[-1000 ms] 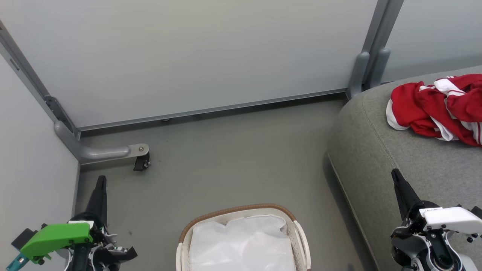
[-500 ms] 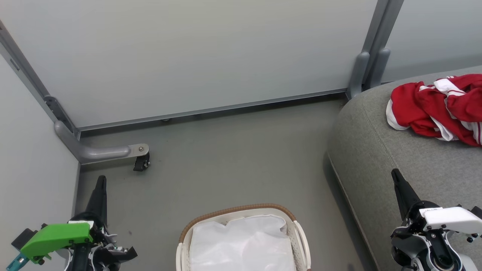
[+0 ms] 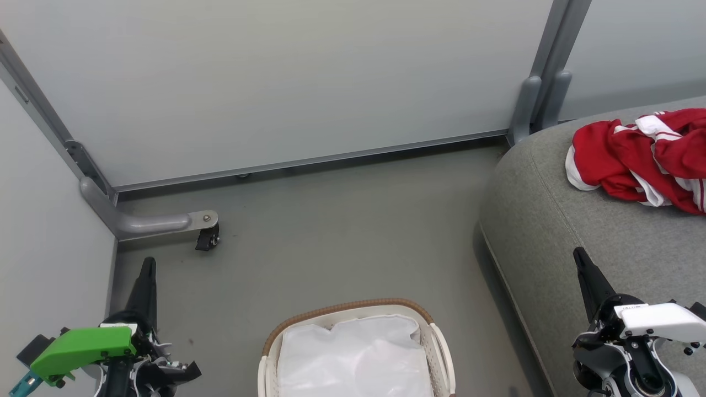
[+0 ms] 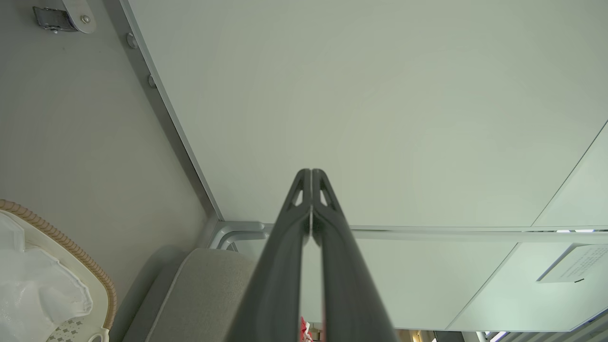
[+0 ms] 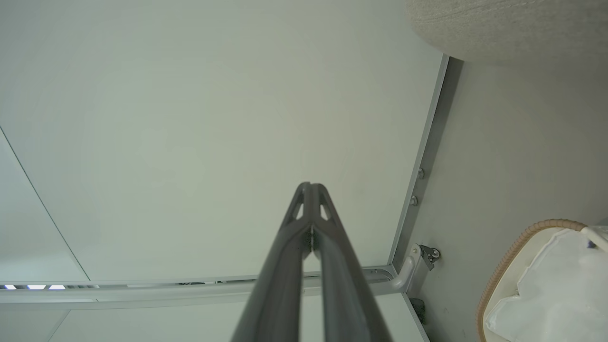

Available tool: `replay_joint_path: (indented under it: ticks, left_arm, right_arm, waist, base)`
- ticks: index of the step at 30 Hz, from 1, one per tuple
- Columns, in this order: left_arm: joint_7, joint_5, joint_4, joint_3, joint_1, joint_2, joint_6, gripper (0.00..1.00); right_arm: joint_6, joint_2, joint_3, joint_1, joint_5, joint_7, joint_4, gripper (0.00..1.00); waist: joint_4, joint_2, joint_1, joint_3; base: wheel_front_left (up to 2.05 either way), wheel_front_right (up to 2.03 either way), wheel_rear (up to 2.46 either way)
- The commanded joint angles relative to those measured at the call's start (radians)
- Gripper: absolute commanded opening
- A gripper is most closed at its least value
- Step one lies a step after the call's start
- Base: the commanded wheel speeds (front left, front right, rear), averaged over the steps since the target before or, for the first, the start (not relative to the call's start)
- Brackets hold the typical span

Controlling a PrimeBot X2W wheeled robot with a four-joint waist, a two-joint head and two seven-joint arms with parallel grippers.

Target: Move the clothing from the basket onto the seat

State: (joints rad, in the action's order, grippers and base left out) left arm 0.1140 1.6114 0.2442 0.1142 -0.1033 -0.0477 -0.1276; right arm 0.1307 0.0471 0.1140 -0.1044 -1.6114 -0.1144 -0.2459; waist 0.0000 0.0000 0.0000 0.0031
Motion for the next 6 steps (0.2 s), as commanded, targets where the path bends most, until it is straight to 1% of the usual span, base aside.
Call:
replay_joint_path:
  ticks: [1,6]
  left_arm:
    - [0.003,0.003,-0.001,0.002,-0.01,-0.005,-0.006,0.0]
    - [0.003,0.003,-0.001,0.002,-0.01,-0.005,-0.006,0.0]
  right_arm:
    - [0.0,0.006,0.001,-0.007,-0.003,-0.003,0.003,0.0]
    - [0.0,0.006,0.001,-0.007,-0.003,-0.003,0.003,0.0]
  waist:
    - [0.0,0.0,0.0,0.0]
    - [0.0,0.0,0.0,0.0]
  base:
    - [0.0,0.0,0.0]
    - [0.0,0.0,0.0]
